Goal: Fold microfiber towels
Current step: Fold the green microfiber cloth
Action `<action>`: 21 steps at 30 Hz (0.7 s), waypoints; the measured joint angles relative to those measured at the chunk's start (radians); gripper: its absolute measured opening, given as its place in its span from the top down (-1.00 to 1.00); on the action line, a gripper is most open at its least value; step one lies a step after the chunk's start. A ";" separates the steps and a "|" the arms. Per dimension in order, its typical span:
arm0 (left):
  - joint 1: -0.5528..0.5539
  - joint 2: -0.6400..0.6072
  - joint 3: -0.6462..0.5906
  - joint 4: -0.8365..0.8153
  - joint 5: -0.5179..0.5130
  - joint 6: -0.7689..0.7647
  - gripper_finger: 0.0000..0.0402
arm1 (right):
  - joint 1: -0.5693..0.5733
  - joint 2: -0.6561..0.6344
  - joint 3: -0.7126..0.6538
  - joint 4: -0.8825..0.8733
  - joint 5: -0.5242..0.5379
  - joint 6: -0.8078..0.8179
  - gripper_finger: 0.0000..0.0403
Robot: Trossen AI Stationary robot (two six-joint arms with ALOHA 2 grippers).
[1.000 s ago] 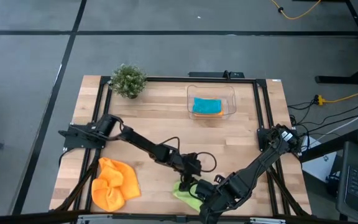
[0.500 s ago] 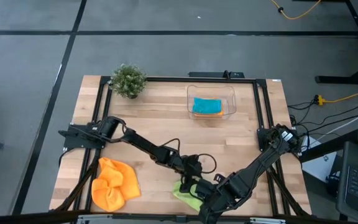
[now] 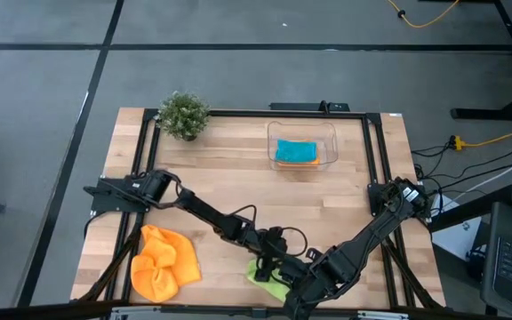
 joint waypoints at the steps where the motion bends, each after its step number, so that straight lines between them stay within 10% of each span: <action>1: -0.001 0.000 0.000 0.002 -0.007 0.011 0.33 | 0.000 0.000 0.000 0.000 0.000 0.000 1.00; 21: -0.002 0.010 0.000 -0.031 -0.047 0.117 0.33 | 0.000 0.000 0.000 0.000 0.000 0.001 1.00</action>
